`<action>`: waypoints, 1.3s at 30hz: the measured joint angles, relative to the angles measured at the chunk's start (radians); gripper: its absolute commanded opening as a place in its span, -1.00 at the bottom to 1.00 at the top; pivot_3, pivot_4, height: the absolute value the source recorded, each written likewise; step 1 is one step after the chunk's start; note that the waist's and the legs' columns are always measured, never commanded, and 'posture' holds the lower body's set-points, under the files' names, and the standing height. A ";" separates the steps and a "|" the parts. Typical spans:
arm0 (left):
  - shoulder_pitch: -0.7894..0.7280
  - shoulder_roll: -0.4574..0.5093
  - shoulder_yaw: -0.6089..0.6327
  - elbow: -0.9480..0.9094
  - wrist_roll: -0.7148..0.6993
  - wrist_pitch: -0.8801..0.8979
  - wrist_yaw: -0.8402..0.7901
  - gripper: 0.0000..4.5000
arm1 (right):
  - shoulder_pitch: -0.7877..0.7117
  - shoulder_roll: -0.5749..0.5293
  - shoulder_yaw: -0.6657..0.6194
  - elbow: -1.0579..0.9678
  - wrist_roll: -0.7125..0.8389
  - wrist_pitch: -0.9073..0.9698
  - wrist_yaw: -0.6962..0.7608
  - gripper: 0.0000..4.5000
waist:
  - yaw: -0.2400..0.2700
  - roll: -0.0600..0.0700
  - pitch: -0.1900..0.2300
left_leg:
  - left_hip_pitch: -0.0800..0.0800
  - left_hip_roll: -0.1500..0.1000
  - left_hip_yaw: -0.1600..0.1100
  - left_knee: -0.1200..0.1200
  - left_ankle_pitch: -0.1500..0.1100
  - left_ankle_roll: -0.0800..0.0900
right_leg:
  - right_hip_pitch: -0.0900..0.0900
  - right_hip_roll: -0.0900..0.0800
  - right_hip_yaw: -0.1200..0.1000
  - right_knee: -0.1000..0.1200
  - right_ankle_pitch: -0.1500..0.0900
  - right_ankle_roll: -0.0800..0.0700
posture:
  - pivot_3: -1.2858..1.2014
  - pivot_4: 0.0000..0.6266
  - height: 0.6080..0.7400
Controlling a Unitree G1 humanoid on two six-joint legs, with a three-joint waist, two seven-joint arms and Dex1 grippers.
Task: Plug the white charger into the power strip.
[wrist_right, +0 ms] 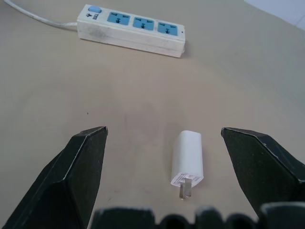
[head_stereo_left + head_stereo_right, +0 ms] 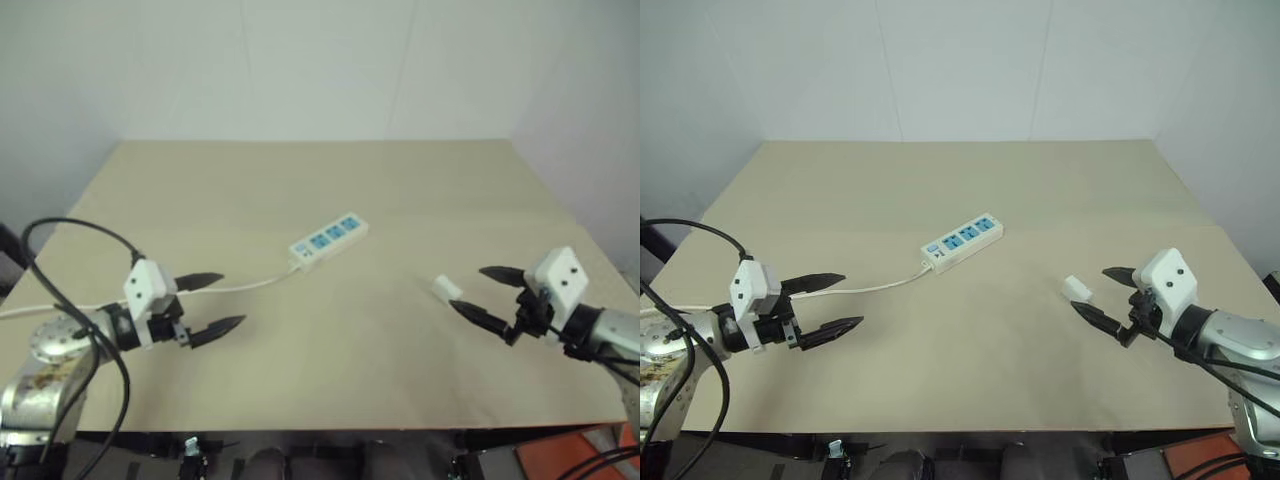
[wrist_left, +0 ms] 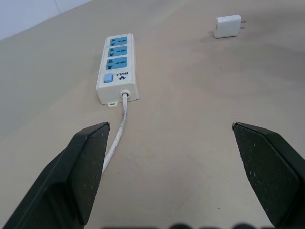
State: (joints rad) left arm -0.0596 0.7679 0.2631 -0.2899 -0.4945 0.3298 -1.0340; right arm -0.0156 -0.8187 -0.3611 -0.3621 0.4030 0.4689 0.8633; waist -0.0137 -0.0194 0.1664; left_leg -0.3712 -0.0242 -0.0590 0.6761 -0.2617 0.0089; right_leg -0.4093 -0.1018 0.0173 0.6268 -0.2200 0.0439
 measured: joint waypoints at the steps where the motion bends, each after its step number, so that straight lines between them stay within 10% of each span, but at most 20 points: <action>1: -0.006 0.000 -0.003 0.002 0.000 0.000 0.001 0.99 | 0.002 0.000 0.000 -0.001 0.000 0.000 -0.001 1.00 | 0.000 0.000 0.000 | 0.000 0.000 0.000 0.000 0.000 0.000 | 0.000 0.000 0.000 0.000 0.000 0.000 | 0.03 -0.52 1.00; 14: -0.080 -0.012 -0.051 0.064 0.031 0.002 0.041 0.99 | 0.024 -0.002 -0.008 -0.021 0.001 0.000 -0.016 1.00 | 0.002 0.000 0.000 | 0.000 0.001 0.000 0.000 0.000 0.000 | 0.001 0.001 0.000 0.000 0.000 0.000 | 0.03 -0.52 1.00; 23: -0.465 -0.200 -0.376 0.471 0.302 0.042 0.182 0.99 | -0.026 -0.013 0.003 -0.026 0.001 -0.002 -0.027 1.00 | 0.012 -0.002 0.001 | 0.002 0.000 0.000 0.001 -0.001 0.001 | 0.004 0.001 0.000 -0.002 0.001 0.000 | 0.03 -0.52 1.00; 39: -0.550 -0.331 -0.404 0.736 0.372 -0.082 0.202 -0.99 | 0.004 -0.013 -0.005 -0.105 0.013 0.017 -0.058 1.00 | -0.002 -0.002 0.001 | 0.002 0.000 0.000 0.001 -0.003 0.004 | 0.003 0.001 0.001 -0.001 0.000 0.001 | 0.03 -0.52 1.00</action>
State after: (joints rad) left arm -0.6096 0.4372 -0.1412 0.4460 -0.1229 0.2483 -0.8316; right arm -0.0112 -0.8312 -0.3663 -0.4671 0.4165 0.4861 0.8051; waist -0.0153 -0.0218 0.1677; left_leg -0.3690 -0.0241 -0.0588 0.6770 -0.2649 0.0129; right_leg -0.4060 -0.1006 0.0179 0.6257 -0.2201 0.0446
